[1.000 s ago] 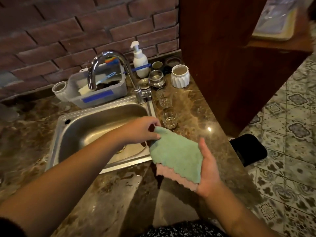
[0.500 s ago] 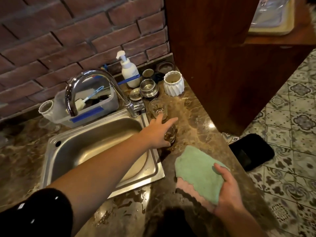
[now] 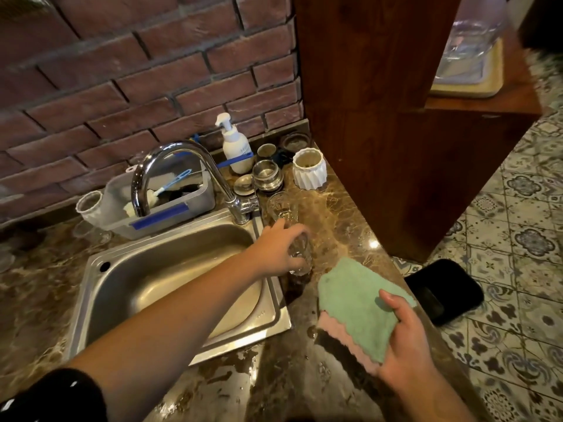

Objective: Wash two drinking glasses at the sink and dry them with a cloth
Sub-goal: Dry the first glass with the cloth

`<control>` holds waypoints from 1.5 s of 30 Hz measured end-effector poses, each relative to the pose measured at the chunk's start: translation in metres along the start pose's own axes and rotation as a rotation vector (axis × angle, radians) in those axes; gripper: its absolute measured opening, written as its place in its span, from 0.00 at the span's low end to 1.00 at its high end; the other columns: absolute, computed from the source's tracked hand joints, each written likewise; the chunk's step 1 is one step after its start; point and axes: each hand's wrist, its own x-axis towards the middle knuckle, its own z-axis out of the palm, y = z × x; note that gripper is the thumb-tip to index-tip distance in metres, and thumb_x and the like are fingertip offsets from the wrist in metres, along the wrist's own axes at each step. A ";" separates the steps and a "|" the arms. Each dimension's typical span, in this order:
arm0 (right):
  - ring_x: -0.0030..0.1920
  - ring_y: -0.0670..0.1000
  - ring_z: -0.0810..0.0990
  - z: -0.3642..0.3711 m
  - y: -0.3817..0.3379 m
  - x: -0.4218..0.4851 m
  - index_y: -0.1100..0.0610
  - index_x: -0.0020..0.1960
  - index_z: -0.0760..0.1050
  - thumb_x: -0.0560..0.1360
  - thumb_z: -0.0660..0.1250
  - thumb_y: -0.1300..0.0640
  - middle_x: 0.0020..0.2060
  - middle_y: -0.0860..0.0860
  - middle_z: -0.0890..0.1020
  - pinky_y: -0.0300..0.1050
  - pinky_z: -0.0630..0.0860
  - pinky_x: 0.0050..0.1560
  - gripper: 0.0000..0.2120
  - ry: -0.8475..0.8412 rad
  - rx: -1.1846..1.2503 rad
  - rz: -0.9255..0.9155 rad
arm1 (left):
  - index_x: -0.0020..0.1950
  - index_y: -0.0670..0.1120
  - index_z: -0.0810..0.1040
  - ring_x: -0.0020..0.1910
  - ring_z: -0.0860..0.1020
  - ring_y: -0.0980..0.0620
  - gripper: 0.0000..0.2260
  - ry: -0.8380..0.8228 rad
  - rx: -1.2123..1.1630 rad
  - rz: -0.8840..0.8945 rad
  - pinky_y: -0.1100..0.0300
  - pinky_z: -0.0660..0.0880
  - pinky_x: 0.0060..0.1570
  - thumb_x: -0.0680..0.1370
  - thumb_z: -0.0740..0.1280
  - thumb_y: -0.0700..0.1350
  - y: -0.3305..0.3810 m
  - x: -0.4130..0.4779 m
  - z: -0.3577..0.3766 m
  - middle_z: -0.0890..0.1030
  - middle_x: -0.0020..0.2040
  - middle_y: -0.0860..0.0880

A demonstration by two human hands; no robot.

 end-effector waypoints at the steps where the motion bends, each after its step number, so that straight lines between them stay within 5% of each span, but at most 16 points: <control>1: 0.48 0.66 0.86 0.006 -0.001 -0.004 0.58 0.63 0.76 0.66 0.69 0.54 0.51 0.63 0.86 0.58 0.80 0.46 0.25 -0.032 -0.020 -0.039 | 0.68 0.60 0.70 0.63 0.73 0.47 0.25 0.003 -0.038 0.023 0.47 0.74 0.65 0.74 0.75 0.50 0.002 -0.011 -0.010 0.69 0.63 0.49; 3: 0.49 0.63 0.87 0.020 0.001 -0.011 0.56 0.63 0.75 0.67 0.68 0.53 0.52 0.60 0.87 0.56 0.84 0.43 0.25 -0.082 -0.096 -0.129 | 0.68 0.60 0.70 0.63 0.73 0.50 0.25 0.010 -0.082 0.066 0.53 0.74 0.63 0.75 0.74 0.51 0.008 -0.035 -0.034 0.70 0.63 0.51; 6: 0.55 0.62 0.85 0.048 0.011 -0.023 0.53 0.64 0.75 0.68 0.69 0.52 0.56 0.58 0.86 0.60 0.82 0.52 0.25 -0.145 -0.263 -0.287 | 0.72 0.60 0.68 0.63 0.72 0.53 0.25 0.068 -0.086 0.118 0.59 0.71 0.56 0.77 0.71 0.54 0.019 -0.075 -0.067 0.70 0.63 0.53; 10: 0.53 0.57 0.86 0.089 0.040 -0.041 0.47 0.52 0.85 0.63 0.76 0.44 0.49 0.52 0.88 0.54 0.80 0.51 0.18 -0.235 -0.618 -0.469 | 0.74 0.57 0.68 0.65 0.72 0.52 0.24 0.230 -0.109 0.158 0.53 0.72 0.62 0.79 0.64 0.58 0.037 -0.125 -0.101 0.72 0.67 0.50; 13: 0.63 0.48 0.80 0.125 0.066 -0.057 0.39 0.62 0.79 0.63 0.74 0.37 0.59 0.43 0.84 0.44 0.80 0.59 0.27 -0.375 -0.903 -0.749 | 0.73 0.55 0.71 0.65 0.75 0.51 0.25 0.363 -0.188 0.196 0.49 0.73 0.65 0.77 0.60 0.58 0.045 -0.160 -0.118 0.77 0.68 0.51; 15: 0.75 0.49 0.68 0.150 0.078 -0.065 0.48 0.77 0.65 0.72 0.72 0.46 0.74 0.47 0.71 0.48 0.70 0.72 0.36 -0.574 -1.086 -1.035 | 0.70 0.57 0.72 0.61 0.79 0.51 0.22 0.447 -0.282 0.200 0.46 0.76 0.62 0.76 0.61 0.58 0.042 -0.181 -0.124 0.81 0.63 0.53; 19: 0.77 0.55 0.64 0.184 0.105 -0.070 0.60 0.80 0.55 0.74 0.67 0.45 0.76 0.56 0.66 0.63 0.67 0.72 0.41 -0.658 -1.278 -1.325 | 0.61 0.60 0.73 0.50 0.81 0.52 0.19 0.553 -0.339 0.166 0.43 0.79 0.54 0.72 0.61 0.64 0.022 -0.220 -0.139 0.82 0.52 0.55; 23: 0.69 0.49 0.76 0.214 0.140 -0.089 0.52 0.77 0.61 0.68 0.71 0.49 0.67 0.48 0.77 0.53 0.77 0.65 0.40 -0.727 -1.153 -1.160 | 0.55 0.57 0.74 0.48 0.80 0.50 0.18 0.623 -0.354 0.202 0.41 0.78 0.51 0.69 0.61 0.63 -0.003 -0.259 -0.156 0.80 0.47 0.53; 26: 0.58 0.46 0.84 0.232 0.164 -0.101 0.47 0.71 0.69 0.69 0.74 0.62 0.57 0.45 0.84 0.39 0.81 0.51 0.34 -0.813 -1.044 -0.997 | 0.54 0.57 0.74 0.44 0.79 0.53 0.17 0.668 -0.316 0.242 0.43 0.78 0.48 0.69 0.61 0.62 -0.021 -0.291 -0.166 0.81 0.44 0.52; 28: 0.44 0.51 0.86 0.239 0.179 -0.109 0.45 0.66 0.73 0.67 0.73 0.65 0.48 0.48 0.86 0.42 0.81 0.40 0.31 -0.801 -1.032 -0.877 | 0.56 0.55 0.74 0.45 0.78 0.52 0.19 0.677 -0.303 0.304 0.45 0.78 0.47 0.70 0.60 0.62 -0.031 -0.310 -0.172 0.80 0.45 0.51; 31: 0.29 0.57 0.78 0.247 0.198 -0.123 0.41 0.52 0.79 0.61 0.76 0.55 0.35 0.52 0.85 0.49 0.74 0.27 0.21 -0.733 -0.986 -0.686 | 0.59 0.51 0.75 0.46 0.76 0.52 0.22 0.647 -0.254 0.417 0.51 0.77 0.44 0.71 0.58 0.61 -0.047 -0.333 -0.180 0.78 0.46 0.52; 34: 0.31 0.55 0.83 0.246 0.209 -0.128 0.45 0.51 0.80 0.54 0.82 0.49 0.39 0.55 0.87 0.46 0.76 0.27 0.26 -0.798 -0.904 -0.445 | 0.60 0.50 0.75 0.43 0.74 0.54 0.23 0.621 -0.198 0.512 0.57 0.72 0.42 0.71 0.57 0.60 -0.061 -0.348 -0.184 0.75 0.45 0.52; 37: 0.38 0.60 0.86 0.244 0.220 -0.128 0.54 0.58 0.79 0.45 0.87 0.48 0.43 0.59 0.87 0.56 0.79 0.40 0.42 -0.809 -0.766 -0.221 | 0.61 0.49 0.75 0.42 0.73 0.54 0.23 0.587 -0.168 0.585 0.59 0.70 0.42 0.72 0.57 0.59 -0.072 -0.358 -0.185 0.75 0.45 0.49; 41: 0.48 0.64 0.86 0.253 0.236 -0.128 0.50 0.56 0.83 0.51 0.86 0.49 0.51 0.61 0.86 0.72 0.78 0.53 0.34 -0.783 -0.820 -0.316 | 0.62 0.55 0.73 0.50 0.75 0.49 0.24 0.483 -0.203 0.506 0.54 0.73 0.51 0.71 0.55 0.63 -0.084 -0.366 -0.193 0.74 0.53 0.48; 43: 0.41 0.58 0.88 0.256 0.241 -0.124 0.54 0.61 0.78 0.57 0.83 0.53 0.46 0.59 0.87 0.54 0.85 0.38 0.34 -0.705 -0.857 -0.361 | 0.63 0.59 0.72 0.51 0.74 0.49 0.23 0.475 -0.192 0.437 0.59 0.72 0.52 0.71 0.55 0.64 -0.088 -0.366 -0.195 0.71 0.55 0.51; 45: 0.30 0.53 0.84 0.260 0.244 -0.122 0.57 0.62 0.74 0.62 0.78 0.55 0.38 0.56 0.86 0.43 0.78 0.26 0.31 -0.636 -0.963 -0.496 | 0.62 0.56 0.74 0.51 0.74 0.51 0.21 0.519 -0.189 0.383 0.58 0.72 0.53 0.73 0.56 0.63 -0.088 -0.362 -0.195 0.72 0.54 0.51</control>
